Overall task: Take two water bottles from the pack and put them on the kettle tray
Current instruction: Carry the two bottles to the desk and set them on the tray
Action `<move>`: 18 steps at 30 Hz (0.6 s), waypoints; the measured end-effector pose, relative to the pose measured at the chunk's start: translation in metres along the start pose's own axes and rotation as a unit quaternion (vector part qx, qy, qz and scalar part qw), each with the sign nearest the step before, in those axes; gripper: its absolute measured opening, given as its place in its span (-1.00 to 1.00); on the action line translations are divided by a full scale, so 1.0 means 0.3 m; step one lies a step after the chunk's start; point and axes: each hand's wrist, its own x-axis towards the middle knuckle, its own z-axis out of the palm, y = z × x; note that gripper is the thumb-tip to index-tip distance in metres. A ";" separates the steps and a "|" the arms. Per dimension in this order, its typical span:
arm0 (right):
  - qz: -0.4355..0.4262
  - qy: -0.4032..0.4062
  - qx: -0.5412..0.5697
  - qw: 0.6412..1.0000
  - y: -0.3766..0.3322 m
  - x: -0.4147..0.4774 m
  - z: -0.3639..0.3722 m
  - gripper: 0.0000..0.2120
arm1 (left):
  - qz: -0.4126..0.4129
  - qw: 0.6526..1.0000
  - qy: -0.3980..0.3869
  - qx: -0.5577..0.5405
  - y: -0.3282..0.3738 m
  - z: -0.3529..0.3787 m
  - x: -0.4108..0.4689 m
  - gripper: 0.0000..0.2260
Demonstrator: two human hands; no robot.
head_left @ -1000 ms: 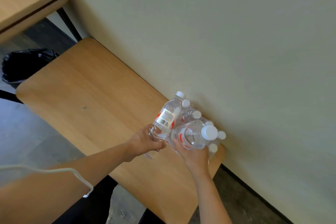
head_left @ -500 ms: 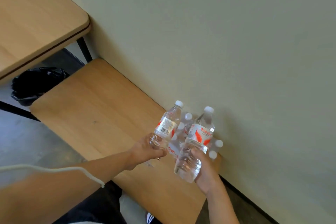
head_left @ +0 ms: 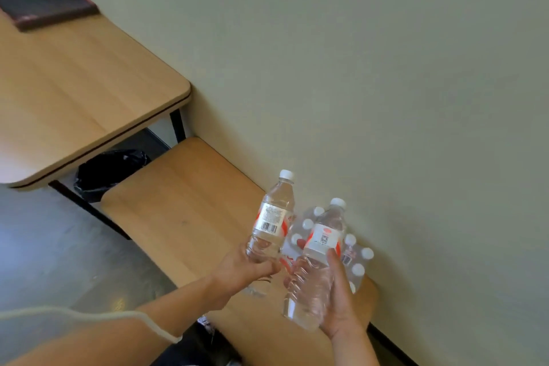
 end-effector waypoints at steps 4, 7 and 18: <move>0.013 -0.026 -0.077 0.997 0.053 -0.028 0.034 -0.39 | 0.015 0.998 0.058 -0.019 -0.029 0.005 -0.159 -0.79; 0.021 -0.031 -0.120 0.992 0.084 -0.048 0.087 -0.32 | 0.019 0.994 0.104 -0.038 -0.052 -0.011 -0.273 -0.79; 0.061 -0.198 -0.244 0.947 0.258 -0.100 0.530 -0.26 | 0.067 0.965 0.237 -0.093 -0.080 -0.283 -0.641 -0.71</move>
